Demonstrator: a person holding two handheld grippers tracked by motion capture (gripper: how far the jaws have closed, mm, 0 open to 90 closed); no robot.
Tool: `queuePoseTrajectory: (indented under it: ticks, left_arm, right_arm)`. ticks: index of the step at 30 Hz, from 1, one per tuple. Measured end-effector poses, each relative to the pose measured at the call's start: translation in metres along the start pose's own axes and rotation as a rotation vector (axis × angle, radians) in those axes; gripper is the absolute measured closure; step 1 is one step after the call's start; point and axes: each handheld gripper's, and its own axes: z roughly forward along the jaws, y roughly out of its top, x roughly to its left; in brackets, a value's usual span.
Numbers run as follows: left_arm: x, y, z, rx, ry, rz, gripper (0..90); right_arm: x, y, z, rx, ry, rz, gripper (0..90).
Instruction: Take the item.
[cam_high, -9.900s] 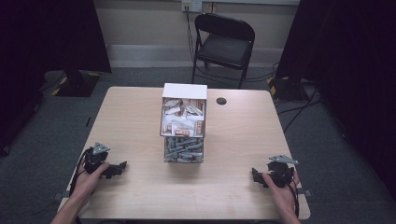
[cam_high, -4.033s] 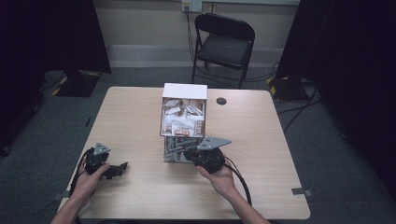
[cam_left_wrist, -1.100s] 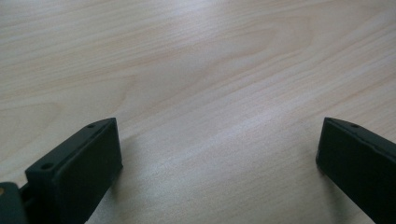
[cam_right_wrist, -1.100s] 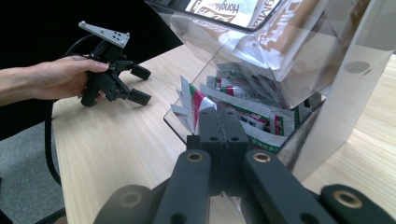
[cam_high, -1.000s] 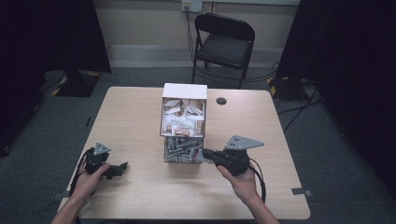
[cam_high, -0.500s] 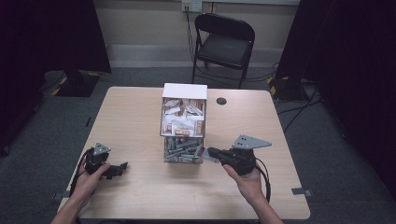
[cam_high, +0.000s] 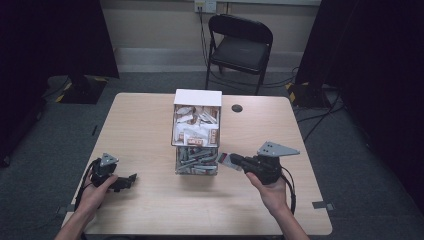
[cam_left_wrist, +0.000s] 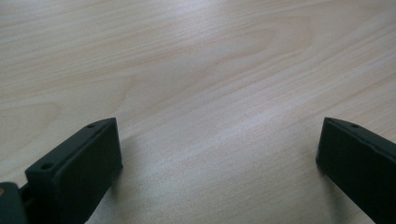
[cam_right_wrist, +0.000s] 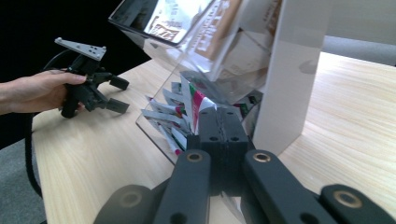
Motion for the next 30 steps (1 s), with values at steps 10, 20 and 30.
queuePoseTrajectory:
  ticks: [10,20,30]
  left_arm:
    - [0.0,0.0,0.0,0.002,0.002,0.004,0.0]
    - [0.0,0.0,0.0,0.003,0.002,0.004,0.0]
    - [0.0,0.0,0.0,0.002,0.002,0.004,0.0]
  right_arm:
    - [-0.017,-0.006,0.0,0.018,-0.043,0.018,90.0]
    - [-0.032,-0.007,0.009,0.04,-0.071,0.02,90.0]
    - [-0.044,-0.012,0.024,0.064,-0.088,0.042,90.0]
